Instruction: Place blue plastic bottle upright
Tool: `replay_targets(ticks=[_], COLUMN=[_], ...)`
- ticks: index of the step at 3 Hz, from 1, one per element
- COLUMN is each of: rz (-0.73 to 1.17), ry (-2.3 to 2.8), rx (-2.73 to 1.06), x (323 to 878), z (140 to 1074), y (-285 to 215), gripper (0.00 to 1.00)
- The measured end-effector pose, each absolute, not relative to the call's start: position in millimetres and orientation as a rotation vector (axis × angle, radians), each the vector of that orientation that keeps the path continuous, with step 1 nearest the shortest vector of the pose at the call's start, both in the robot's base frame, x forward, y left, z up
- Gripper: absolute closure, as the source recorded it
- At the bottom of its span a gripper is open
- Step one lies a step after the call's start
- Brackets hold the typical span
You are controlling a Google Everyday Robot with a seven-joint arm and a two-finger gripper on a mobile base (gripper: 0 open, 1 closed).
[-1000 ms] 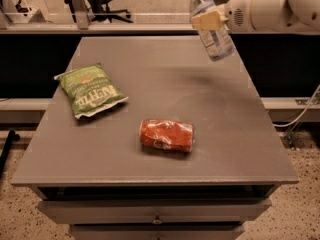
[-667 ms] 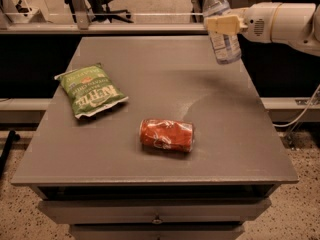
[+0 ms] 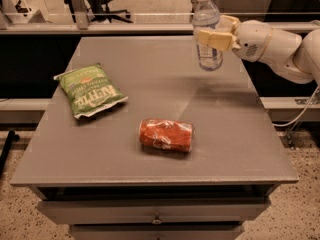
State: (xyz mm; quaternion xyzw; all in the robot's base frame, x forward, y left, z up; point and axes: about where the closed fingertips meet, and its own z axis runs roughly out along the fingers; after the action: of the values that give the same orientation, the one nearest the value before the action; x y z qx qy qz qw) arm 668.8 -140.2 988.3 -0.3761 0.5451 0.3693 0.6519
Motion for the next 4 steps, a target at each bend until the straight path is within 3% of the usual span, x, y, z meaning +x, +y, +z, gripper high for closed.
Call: replay_targets(ticks=[4], rz=[0.902], ry=[1.047], rx=[-0.972], x=[648.5], z=[953.7], y=[-108.8], gripper=[1.00])
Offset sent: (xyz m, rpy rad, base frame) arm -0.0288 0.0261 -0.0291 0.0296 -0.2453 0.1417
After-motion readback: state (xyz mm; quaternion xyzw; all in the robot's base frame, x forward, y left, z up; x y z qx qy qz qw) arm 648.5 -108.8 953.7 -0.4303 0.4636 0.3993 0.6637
